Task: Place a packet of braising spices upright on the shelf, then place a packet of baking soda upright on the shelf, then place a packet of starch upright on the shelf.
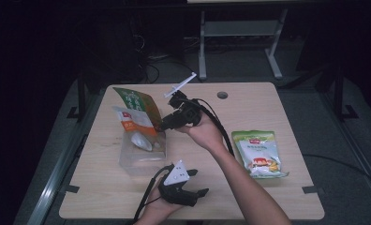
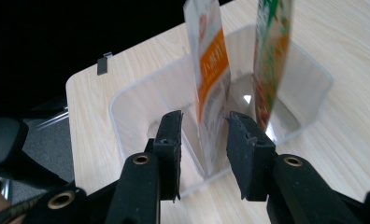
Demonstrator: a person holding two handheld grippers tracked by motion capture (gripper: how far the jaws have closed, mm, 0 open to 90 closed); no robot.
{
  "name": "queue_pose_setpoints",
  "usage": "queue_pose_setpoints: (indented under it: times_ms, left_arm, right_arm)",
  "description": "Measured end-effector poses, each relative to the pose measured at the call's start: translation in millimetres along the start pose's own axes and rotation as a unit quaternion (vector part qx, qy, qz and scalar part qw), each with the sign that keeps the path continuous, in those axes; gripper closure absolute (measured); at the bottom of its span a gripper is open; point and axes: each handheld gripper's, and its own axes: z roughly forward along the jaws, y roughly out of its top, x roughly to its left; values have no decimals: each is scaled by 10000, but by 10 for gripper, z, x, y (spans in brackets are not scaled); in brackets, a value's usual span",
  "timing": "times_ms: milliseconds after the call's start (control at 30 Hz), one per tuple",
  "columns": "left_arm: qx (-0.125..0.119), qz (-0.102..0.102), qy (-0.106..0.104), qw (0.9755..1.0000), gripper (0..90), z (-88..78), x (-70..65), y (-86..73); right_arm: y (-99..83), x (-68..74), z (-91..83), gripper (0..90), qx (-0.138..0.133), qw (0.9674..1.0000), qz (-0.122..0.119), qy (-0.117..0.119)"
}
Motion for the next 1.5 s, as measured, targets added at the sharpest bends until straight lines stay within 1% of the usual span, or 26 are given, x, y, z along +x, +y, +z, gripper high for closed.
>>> queue_pose_setpoints:
  times_ms: [100, 133, 233, 300, 367, 400, 433, 467, 500, 567, 600, 700, 733, 767, 833, 967, 1067, 1133, 1233, 1267, 1333, 1400, 1500]
  left_arm:
    - [-9, 12, 18, 10000, 283, -2, 12, 2]
    - [-22, 13, 20, 10000, 283, -3, 18, 3]
    - [-14, -49, 52, 10000, 283, 0, 47, 4]
    - [-25, -25, 66, 10000, 283, -2, 69, 6]
    - [-24, -56, 65, 10000, 282, -6, 72, 7]
    - [-29, -52, 71, 10000, 282, -7, 74, 8]
    - [-28, -69, 71, 9999, 281, -3, 75, 8]
    - [-81, -114, 70, 9999, 279, 7, 70, 6]
    - [-66, -100, 68, 9999, 278, 6, 72, 7]
    - [-69, -31, 68, 9999, 277, 9, 73, 11]
    - [-69, -21, 72, 9999, 276, 8, 71, 12]
    - [-78, -18, 69, 9999, 276, 6, 73, 15]
    - [-76, -20, 71, 9999, 275, 8, 75, 15]
    - [-51, -31, 74, 10000, 274, 9, 78, 16]
    - [-54, -35, 84, 9999, 272, 13, 82, 15]
    - [-38, -12, 89, 10000, 272, 20, 85, 17]
    - [-47, 49, 102, 9999, 271, 27, 85, 18]
    - [-13, 25, 74, 10000, 271, 29, 73, 16]
    - [-18, 66, 64, 10000, 271, 37, 68, 18]
    - [-17, 86, 61, 9999, 271, 38, 71, 22]
    - [-8, 102, 55, 9999, 271, 44, 70, 24]
    - [25, 126, 52, 9999, 270, 40, 66, 22]
    - [1, 58, 25, 10000, 270, 38, 56, 25]
  right_arm:
    - [-93, -41, -84, 636, 30, 10000, 52, -77]
    - [-125, -53, -116, 631, 25, 9999, 102, -86]
    - [-218, -100, -211, 612, -21, 9998, 194, -99]
    - [-280, -112, -275, 609, -54, 9994, 333, -99]
    - [-351, -146, -331, 603, -39, 9993, 348, -163]
    - [-392, -172, -359, 600, -24, 9993, 315, -207]
    - [-428, -190, -384, 595, -26, 9991, 355, -235]
    - [-472, -211, -419, 589, -35, 9988, 411, -263]
    - [-495, -215, -442, 586, -51, 9984, 500, -265]
    - [-559, -245, -501, 574, -31, 9978, 573, -321]
    - [-610, -265, -544, 567, -33, 9976, 568, -390]
    - [-698, -293, -622, 556, -33, 9969, 624, -469]
    - [-743, -313, -658, 553, -66, 9965, 676, -491]
    - [-767, -323, -680, 547, -65, 9961, 723, -496]
    - [-829, -340, -723, 532, -76, 9950, 800, -586]
    - [-940, -377, -774, 505, -72, 9940, 883, -637]
    - [-1023, -402, -818, 491, -91, 9933, 928, -677]
    - [-1078, -410, -849, 485, -81, 9925, 987, -711]
    - [-1169, -426, -896, 477, -106, 9921, 1001, -751]
    - [-1193, -421, -914, 476, -102, 9913, 1063, -770]
    - [-1256, -433, -952, 467, -115, 9909, 1070, -813]
    - [-1291, -436, -977, 465, -112, 9899, 1136, -839]
    - [-1345, -448, -1010, 464, -138, 9894, 1164, -855]
